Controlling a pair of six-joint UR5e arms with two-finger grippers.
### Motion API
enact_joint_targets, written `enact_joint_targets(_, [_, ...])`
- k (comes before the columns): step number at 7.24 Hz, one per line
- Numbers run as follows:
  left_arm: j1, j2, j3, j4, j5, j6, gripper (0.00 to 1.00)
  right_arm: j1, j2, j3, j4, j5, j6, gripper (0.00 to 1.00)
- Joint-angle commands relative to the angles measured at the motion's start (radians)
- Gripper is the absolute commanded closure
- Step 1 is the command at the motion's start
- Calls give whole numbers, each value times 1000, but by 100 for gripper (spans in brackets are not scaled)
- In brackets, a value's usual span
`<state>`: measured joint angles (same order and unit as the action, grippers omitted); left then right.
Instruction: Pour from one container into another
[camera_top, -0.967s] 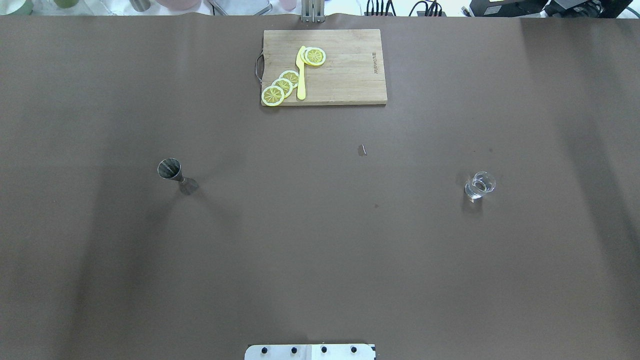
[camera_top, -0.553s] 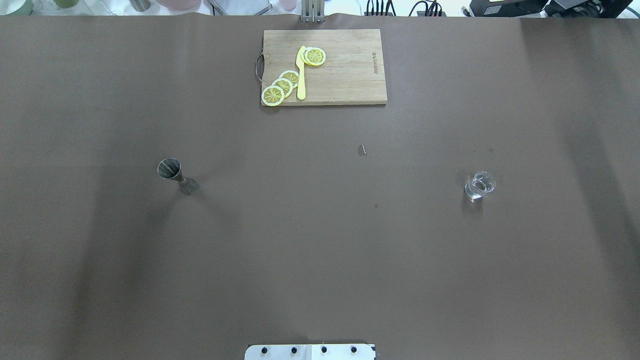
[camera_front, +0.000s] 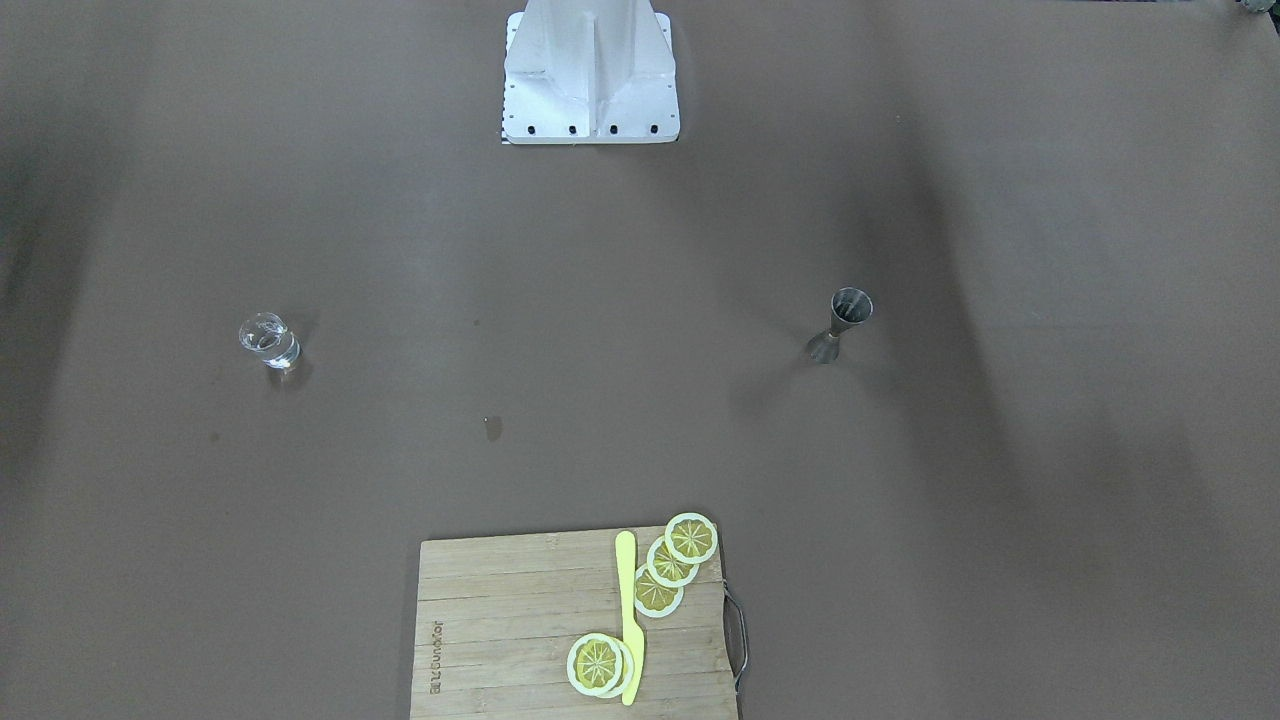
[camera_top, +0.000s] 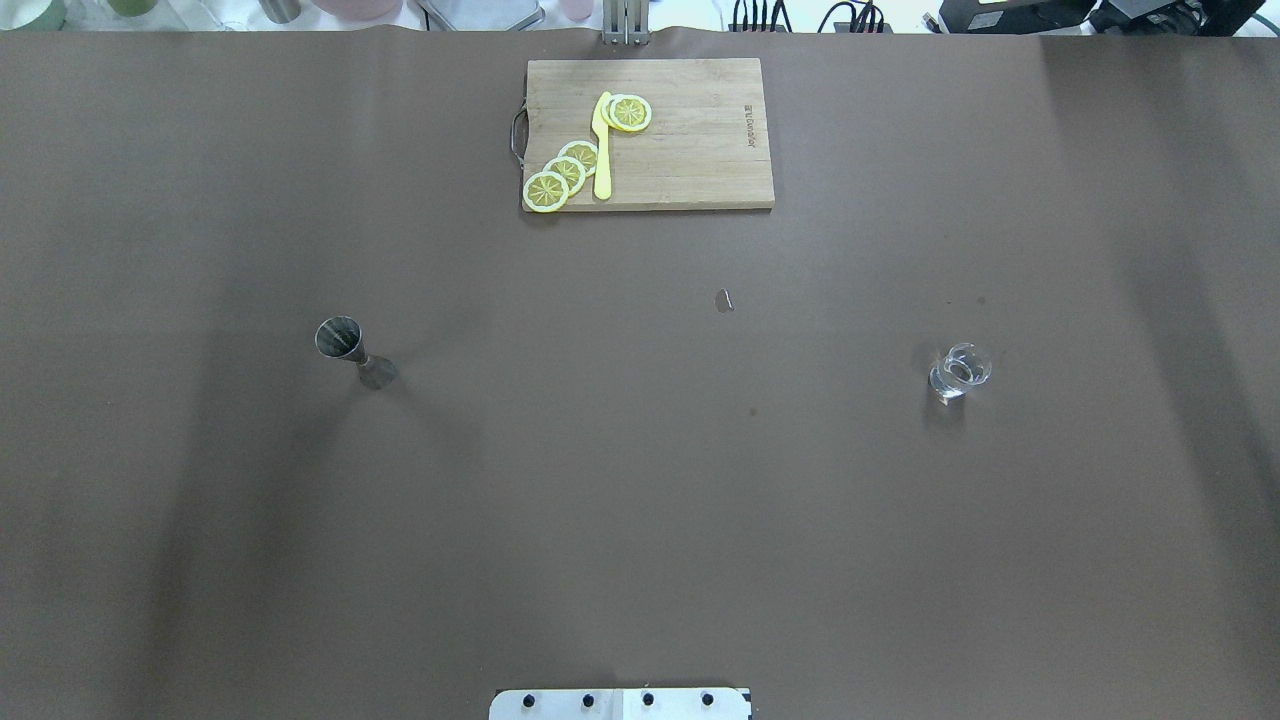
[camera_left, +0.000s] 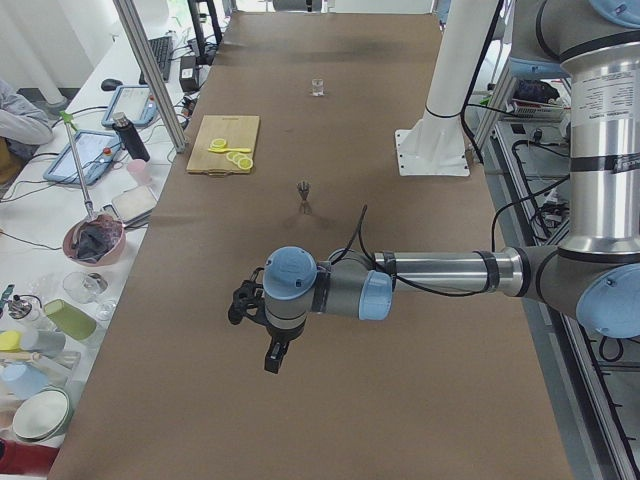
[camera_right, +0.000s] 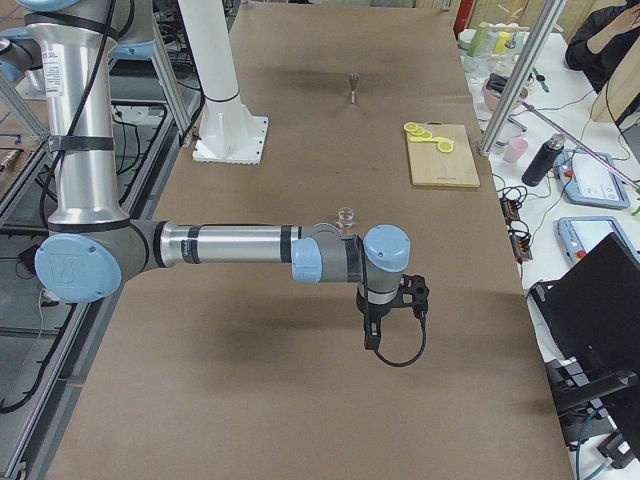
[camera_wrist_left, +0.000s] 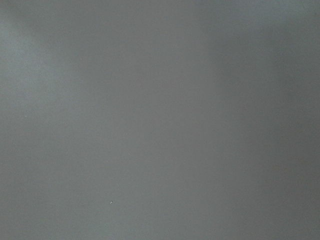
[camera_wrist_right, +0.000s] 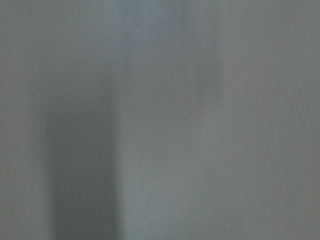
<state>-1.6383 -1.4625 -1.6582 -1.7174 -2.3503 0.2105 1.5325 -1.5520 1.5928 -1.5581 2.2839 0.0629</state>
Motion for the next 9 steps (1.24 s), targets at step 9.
enact_joint_targets(9, [11,21,-90,-124,-4,10,1,-2,0,-7,3,15,0,0])
